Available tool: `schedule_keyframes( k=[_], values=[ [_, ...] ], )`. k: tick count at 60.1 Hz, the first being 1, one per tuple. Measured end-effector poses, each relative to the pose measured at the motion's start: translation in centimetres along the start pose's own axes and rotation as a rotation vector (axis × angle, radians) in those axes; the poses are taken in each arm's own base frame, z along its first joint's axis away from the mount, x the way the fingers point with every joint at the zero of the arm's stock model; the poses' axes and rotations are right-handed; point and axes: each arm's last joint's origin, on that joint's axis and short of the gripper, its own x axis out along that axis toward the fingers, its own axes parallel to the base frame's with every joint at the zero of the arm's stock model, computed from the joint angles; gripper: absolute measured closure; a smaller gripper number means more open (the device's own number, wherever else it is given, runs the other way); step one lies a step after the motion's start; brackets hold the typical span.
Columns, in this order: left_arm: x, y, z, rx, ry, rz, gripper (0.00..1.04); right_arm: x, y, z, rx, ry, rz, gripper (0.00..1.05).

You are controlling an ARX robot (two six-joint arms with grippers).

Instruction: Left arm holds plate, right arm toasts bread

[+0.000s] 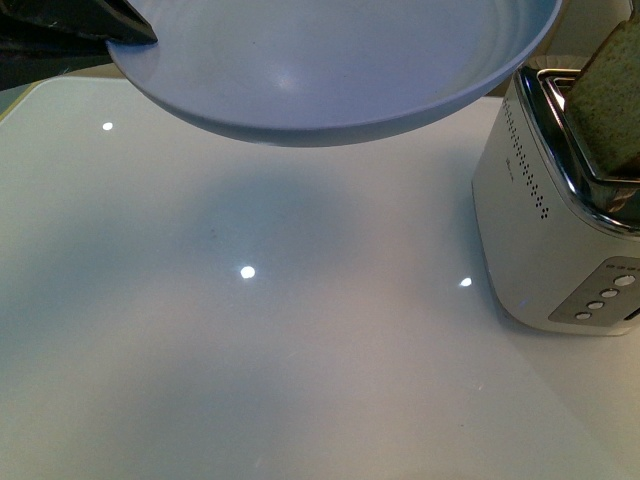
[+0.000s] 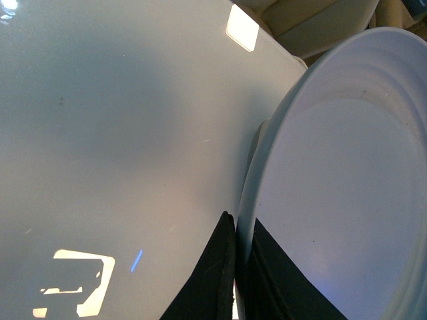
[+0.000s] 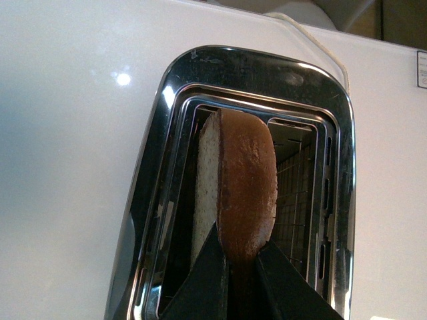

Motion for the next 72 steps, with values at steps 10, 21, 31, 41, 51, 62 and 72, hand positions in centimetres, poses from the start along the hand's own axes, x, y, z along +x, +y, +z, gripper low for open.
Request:
schedule_keyframes(
  k=[10,21,31,41,51,62,72],
  values=[
    [0.0,0.1,0.0,-0.001,0.001,0.002,1.02,0.8,0.3,-0.5,0.0,0.004,0.012,1.02],
    [0.0,0.1,0.0,-0.001,0.004,0.001,1.02,1.5,0.6,-1.7,-0.002,0.016,0.022,0.97],
    [0.0,0.1,0.0,0.001,0.004,0.001,1.02,1.5,0.7,-2.1,0.009,0.002,0.033,0.74],
    [0.0,0.1,0.0,0.001,0.005,0.0,1.02,0.8,0.5,-2.4,0.043,-0.039,0.054,0.49],
    [0.0,0.1,0.1,0.0,0.004,0.001,1.02,-2.1,-0.5,-2.2,0.132,-0.147,0.08,0.23],
    [0.0,0.1,0.1,0.0,0.004,0.001,1.02,-6.5,-1.8,-2.6,0.223,-0.296,0.064,0.09],
    [0.0,0.1,0.1,0.0,0.004,0.001,1.02,-10.3,-2.5,-4.7,0.259,-0.403,0.021,0.09]
  ],
)
